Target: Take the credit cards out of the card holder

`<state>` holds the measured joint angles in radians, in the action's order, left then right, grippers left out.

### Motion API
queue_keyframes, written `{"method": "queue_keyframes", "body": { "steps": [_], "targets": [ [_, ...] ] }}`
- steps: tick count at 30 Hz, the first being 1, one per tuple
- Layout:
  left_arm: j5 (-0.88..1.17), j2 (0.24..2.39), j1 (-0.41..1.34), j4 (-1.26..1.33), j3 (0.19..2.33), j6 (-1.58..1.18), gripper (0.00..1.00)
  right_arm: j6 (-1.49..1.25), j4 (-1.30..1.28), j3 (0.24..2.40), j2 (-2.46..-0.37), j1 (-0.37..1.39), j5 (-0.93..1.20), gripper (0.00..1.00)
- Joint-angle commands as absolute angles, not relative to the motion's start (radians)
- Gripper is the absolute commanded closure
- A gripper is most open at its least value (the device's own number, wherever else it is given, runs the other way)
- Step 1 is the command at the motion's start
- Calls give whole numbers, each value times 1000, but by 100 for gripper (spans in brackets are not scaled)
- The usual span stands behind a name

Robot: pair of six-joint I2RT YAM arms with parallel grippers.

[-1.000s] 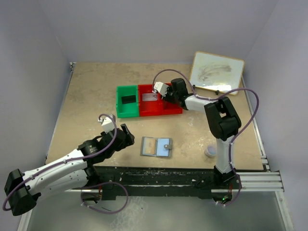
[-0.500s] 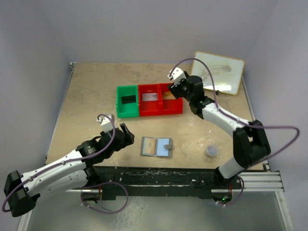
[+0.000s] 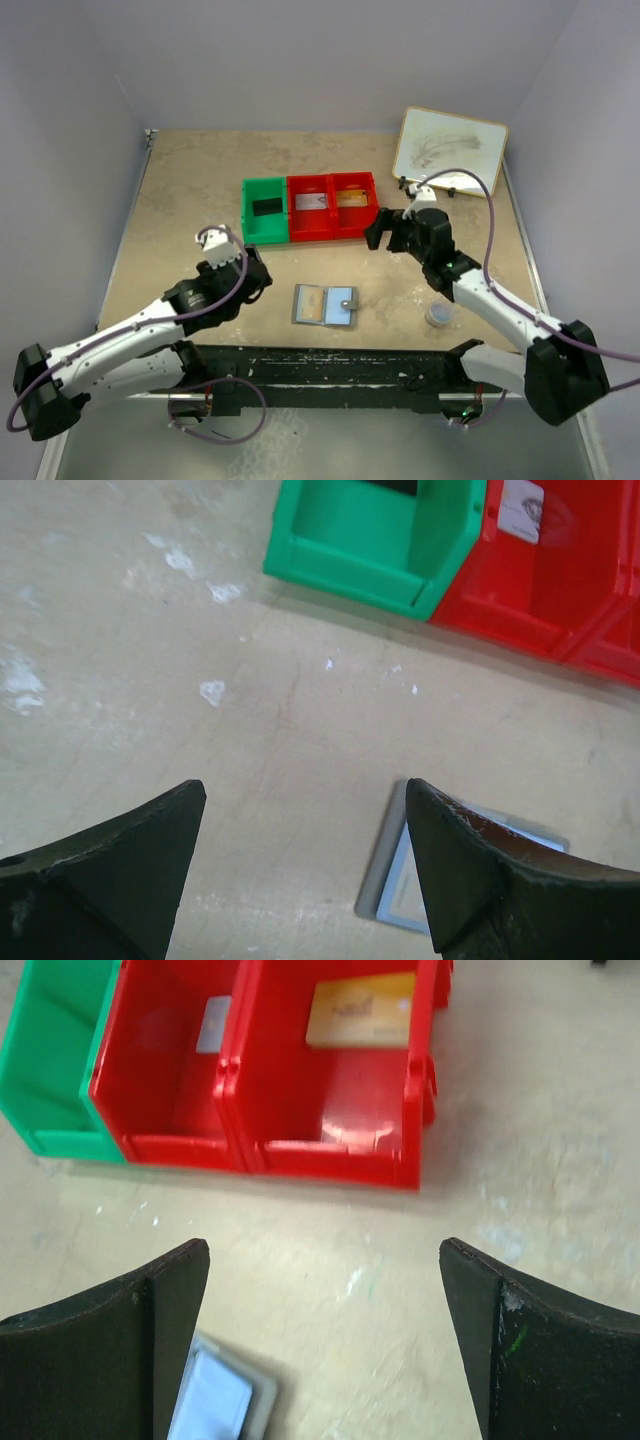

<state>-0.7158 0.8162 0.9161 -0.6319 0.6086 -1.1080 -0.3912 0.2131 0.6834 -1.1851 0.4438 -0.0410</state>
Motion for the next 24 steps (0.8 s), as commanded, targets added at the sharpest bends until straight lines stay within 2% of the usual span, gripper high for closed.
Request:
{"method": "queue_keyframes", "body": {
  "steps": [1,3,7,9,12,17,24],
  "targets": [
    [-959,955,909,-805,817,-1094,21,-604,315,586,-1026,443,31,0],
    [-1031,986,908,-854,877,-1068,21,-623,311,585,-1016,443,74,3],
    [-1095,960,903,-828,917,-940,21,-664,339,573,-1052,449,290,15],
    [-1093,936,875,-814,919,-888,21,-705,325,562,-1073,463,287,18],
    [-1041,903,783,-779,895,-808,21,-704,248,579,-1088,517,188,18],
    [-811,917,556,-680,837,-709,20,-726,83,679,-1121,686,-89,18],
    [-922,901,543,-699,847,-710,20,-841,-37,752,-1193,888,-342,22]
  ]
}}
